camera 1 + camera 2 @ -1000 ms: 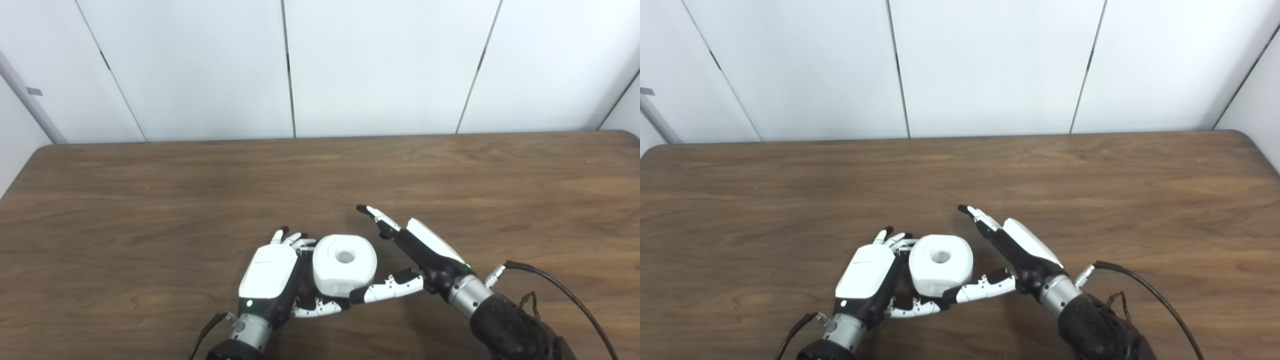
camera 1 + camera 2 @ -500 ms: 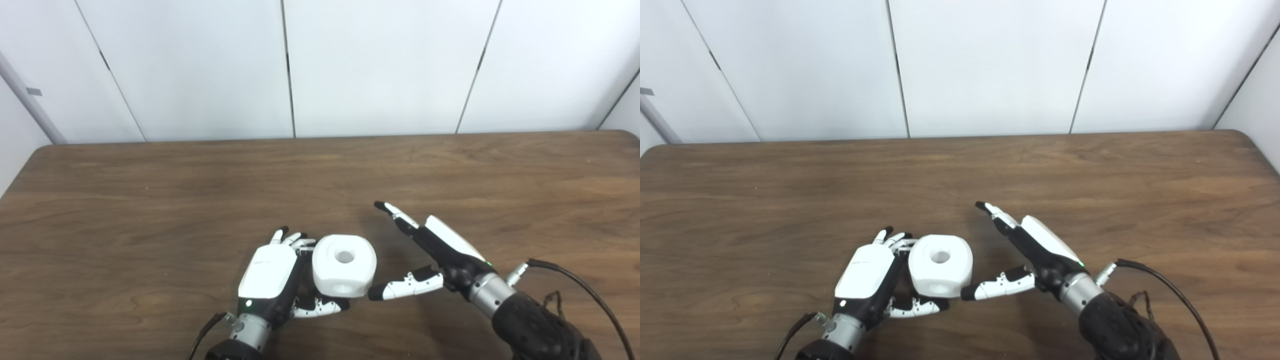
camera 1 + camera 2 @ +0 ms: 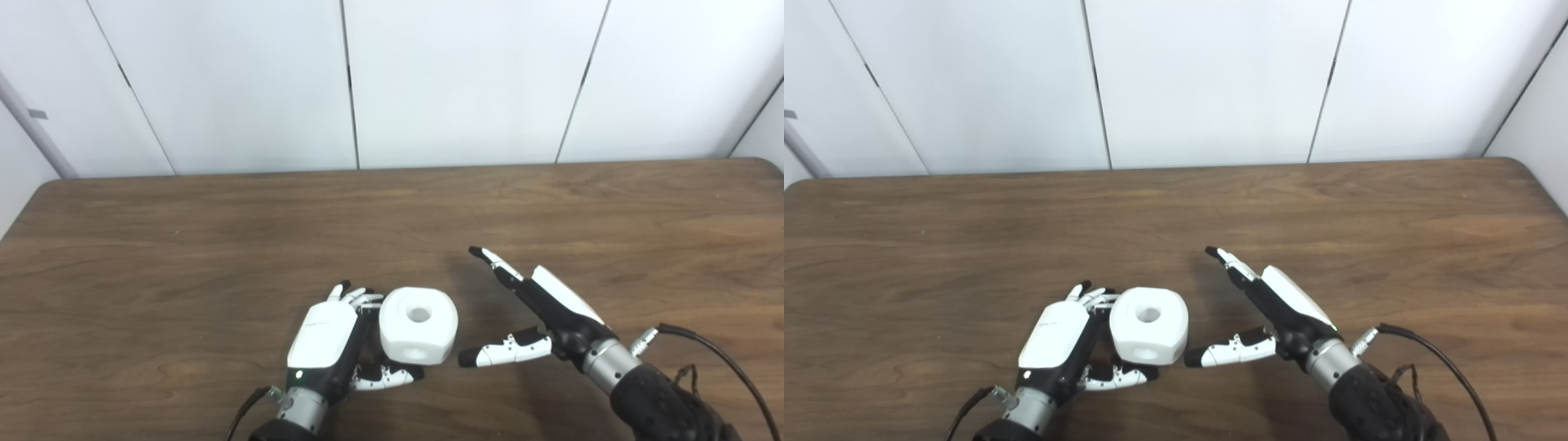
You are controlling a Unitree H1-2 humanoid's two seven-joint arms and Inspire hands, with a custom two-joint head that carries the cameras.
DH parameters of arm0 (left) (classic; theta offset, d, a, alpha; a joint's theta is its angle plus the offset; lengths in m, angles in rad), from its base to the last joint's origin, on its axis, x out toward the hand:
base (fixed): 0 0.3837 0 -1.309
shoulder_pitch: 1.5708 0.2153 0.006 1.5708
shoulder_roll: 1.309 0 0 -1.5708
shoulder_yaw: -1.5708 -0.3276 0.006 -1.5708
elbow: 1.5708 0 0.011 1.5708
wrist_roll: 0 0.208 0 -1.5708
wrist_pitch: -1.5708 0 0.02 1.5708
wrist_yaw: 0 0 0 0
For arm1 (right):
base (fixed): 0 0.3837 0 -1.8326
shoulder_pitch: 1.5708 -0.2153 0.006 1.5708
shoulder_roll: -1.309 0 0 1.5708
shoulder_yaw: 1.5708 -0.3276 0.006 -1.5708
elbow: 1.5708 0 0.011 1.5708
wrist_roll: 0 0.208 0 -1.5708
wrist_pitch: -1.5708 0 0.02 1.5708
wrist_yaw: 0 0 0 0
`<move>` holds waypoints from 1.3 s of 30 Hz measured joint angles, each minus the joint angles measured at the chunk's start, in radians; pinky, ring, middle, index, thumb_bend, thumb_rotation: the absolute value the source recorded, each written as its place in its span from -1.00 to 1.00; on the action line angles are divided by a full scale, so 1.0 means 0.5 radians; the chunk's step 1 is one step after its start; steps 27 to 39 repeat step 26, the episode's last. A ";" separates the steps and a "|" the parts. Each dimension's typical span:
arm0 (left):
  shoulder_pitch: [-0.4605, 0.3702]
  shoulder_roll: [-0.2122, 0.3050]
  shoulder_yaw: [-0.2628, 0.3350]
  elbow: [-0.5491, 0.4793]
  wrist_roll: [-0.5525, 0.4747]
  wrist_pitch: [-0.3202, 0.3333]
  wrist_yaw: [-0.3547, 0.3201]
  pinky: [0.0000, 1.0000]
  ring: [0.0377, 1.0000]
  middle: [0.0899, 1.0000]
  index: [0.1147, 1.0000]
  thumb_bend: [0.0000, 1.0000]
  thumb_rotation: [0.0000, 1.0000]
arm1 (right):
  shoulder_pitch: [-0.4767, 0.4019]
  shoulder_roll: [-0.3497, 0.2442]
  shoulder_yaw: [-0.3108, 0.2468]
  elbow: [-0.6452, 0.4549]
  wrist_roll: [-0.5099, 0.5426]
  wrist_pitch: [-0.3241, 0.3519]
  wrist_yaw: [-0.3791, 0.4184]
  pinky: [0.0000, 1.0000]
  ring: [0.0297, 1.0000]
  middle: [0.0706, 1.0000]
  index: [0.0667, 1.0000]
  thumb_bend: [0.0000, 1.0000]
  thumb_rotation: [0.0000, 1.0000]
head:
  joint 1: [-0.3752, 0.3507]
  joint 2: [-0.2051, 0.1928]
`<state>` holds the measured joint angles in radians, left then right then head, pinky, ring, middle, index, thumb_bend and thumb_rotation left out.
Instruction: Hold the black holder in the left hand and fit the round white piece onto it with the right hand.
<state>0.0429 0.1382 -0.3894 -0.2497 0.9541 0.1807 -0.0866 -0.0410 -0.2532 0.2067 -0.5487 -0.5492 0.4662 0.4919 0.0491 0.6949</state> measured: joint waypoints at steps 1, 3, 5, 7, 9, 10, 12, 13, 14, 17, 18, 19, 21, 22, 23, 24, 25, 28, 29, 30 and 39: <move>0.000 0.000 0.009 -0.021 -0.004 0.013 -0.048 1.00 0.82 0.64 0.27 0.72 -0.67 | 0.000 0.006 0.000 0.003 0.000 0.000 -0.007 0.98 1.00 1.00 0.93 1.00 -0.01 | 0.003 0.000; -0.002 0.000 0.023 -0.082 -0.009 0.075 -0.159 1.00 0.85 0.68 0.34 0.78 -0.62 | -0.003 0.020 0.002 0.019 0.003 -0.001 -0.022 0.97 1.00 1.00 0.92 1.00 -0.02 | 0.003 -0.003; -0.007 0.001 0.042 -0.115 -0.014 0.113 -0.243 1.00 0.86 0.69 0.36 0.83 -0.61 | -0.004 0.031 0.003 0.040 0.009 -0.001 -0.038 0.99 1.00 1.00 0.91 1.00 -0.02 | 0.006 -0.003; -0.017 0.004 0.055 -0.149 -0.018 0.150 -0.318 1.00 0.85 0.69 0.32 0.86 -0.62 | -0.003 0.033 0.004 0.055 0.023 -0.001 -0.045 1.00 1.00 1.00 0.91 1.00 -0.02 | 0.006 -0.003; -0.024 0.004 0.070 -0.158 -0.022 0.156 -0.357 1.00 0.84 0.68 0.27 0.87 -0.64 | -0.004 0.034 0.005 0.066 0.030 -0.001 -0.051 0.99 1.00 1.00 0.90 1.00 -0.02 | 0.015 -0.009; -0.024 0.005 0.080 -0.165 -0.026 0.156 -0.370 1.00 0.84 0.68 0.24 0.87 -0.65 | -0.004 0.034 0.005 0.070 0.032 -0.002 -0.053 0.98 1.00 1.00 0.91 1.00 -0.02 | 0.015 -0.009; -0.023 0.006 0.104 -0.185 -0.038 0.165 -0.396 1.00 0.84 0.67 0.15 0.86 -0.67 | -0.005 0.034 0.007 0.072 0.033 -0.002 -0.057 0.97 1.00 1.00 0.90 1.00 -0.02 | 0.018 -0.009; -0.022 0.005 0.119 -0.191 -0.040 0.169 -0.406 1.00 0.84 0.66 0.11 0.83 -0.68 | -0.006 0.034 0.010 0.072 0.034 -0.002 -0.059 0.97 1.00 1.00 0.90 1.00 -0.02 | 0.021 -0.012; -0.022 0.005 0.130 -0.193 -0.040 0.173 -0.412 1.00 0.84 0.65 0.09 0.82 -0.68 | -0.007 0.034 0.011 0.073 0.034 -0.002 -0.061 0.97 1.00 1.00 0.90 1.00 -0.01 | 0.021 -0.012; -0.022 0.004 0.154 -0.212 -0.049 0.192 -0.448 1.00 0.85 0.65 0.15 0.82 -0.70 | -0.009 0.035 0.015 0.083 0.033 -0.002 -0.068 0.97 1.00 1.00 0.90 1.00 0.00 | 0.021 -0.015; -0.022 0.005 0.161 -0.215 -0.055 0.197 -0.456 1.00 0.86 0.66 0.19 0.83 -0.69 | -0.011 0.036 0.018 0.089 0.033 -0.002 -0.072 0.97 1.00 1.00 0.90 1.00 0.00 | 0.021 -0.015; -0.022 0.005 0.167 -0.219 -0.060 0.201 -0.465 1.00 0.87 0.67 0.22 0.83 -0.69 | -0.014 0.037 0.019 0.095 0.033 -0.002 -0.077 0.97 1.00 1.00 0.90 1.00 0.01 | 0.021 -0.015; -0.020 0.005 0.181 -0.233 -0.086 0.217 -0.490 1.00 0.88 0.70 0.33 0.85 -0.67 | -0.021 0.040 0.019 0.110 0.036 -0.003 -0.095 0.94 1.00 1.00 0.90 1.00 0.01 | 0.025 -0.018; -0.019 0.007 0.188 -0.249 -0.096 0.233 -0.507 1.00 0.89 0.73 0.42 0.86 -0.65 | -0.023 0.041 0.018 0.115 0.039 -0.003 -0.103 0.94 1.00 1.00 0.91 1.00 0.02 | 0.025 -0.021; -0.016 0.011 0.201 -0.267 -0.108 0.241 -0.532 1.00 0.89 0.73 0.42 0.86 -0.65 | -0.024 0.041 0.018 0.118 0.042 -0.003 -0.111 0.94 1.00 1.00 0.91 1.00 0.02 | 0.025 -0.021; -0.014 0.019 0.216 -0.280 -0.125 0.245 -0.552 1.00 0.89 0.75 0.49 0.87 -0.65 | -0.025 0.041 0.019 0.119 0.044 -0.003 -0.115 0.94 1.00 1.00 0.91 1.00 0.03 | 0.028 -0.024; -0.012 0.032 0.238 -0.289 -0.161 0.250 -0.569 1.00 0.90 0.77 0.54 0.87 -0.66 | -0.026 0.040 0.019 0.119 0.045 -0.003 -0.119 0.95 1.00 1.00 0.91 1.00 0.03 | 0.028 -0.025; -0.011 0.046 0.267 -0.295 -0.213 0.251 -0.590 1.00 0.92 0.81 0.61 0.87 -0.64 | -0.027 0.039 0.019 0.119 0.046 -0.003 -0.122 0.94 1.00 1.00 0.92 1.00 0.02 | 0.028 -0.025; -0.011 0.046 0.267 -0.295 -0.213 0.251 -0.590 1.00 0.92 0.81 0.61 0.87 -0.64 | -0.027 0.039 0.019 0.119 0.046 -0.003 -0.122 0.94 1.00 1.00 0.92 1.00 0.02 | 0.028 -0.025; -0.011 0.046 0.267 -0.295 -0.213 0.251 -0.590 1.00 0.92 0.81 0.61 0.87 -0.64 | -0.027 0.039 0.019 0.119 0.046 -0.003 -0.122 0.94 1.00 1.00 0.92 1.00 0.02 | 0.028 -0.025; -0.011 0.046 0.267 -0.295 -0.213 0.251 -0.590 1.00 0.92 0.81 0.61 0.87 -0.64 | -0.027 0.039 0.019 0.119 0.046 -0.003 -0.122 0.94 1.00 1.00 0.92 1.00 0.02 | 0.028 -0.025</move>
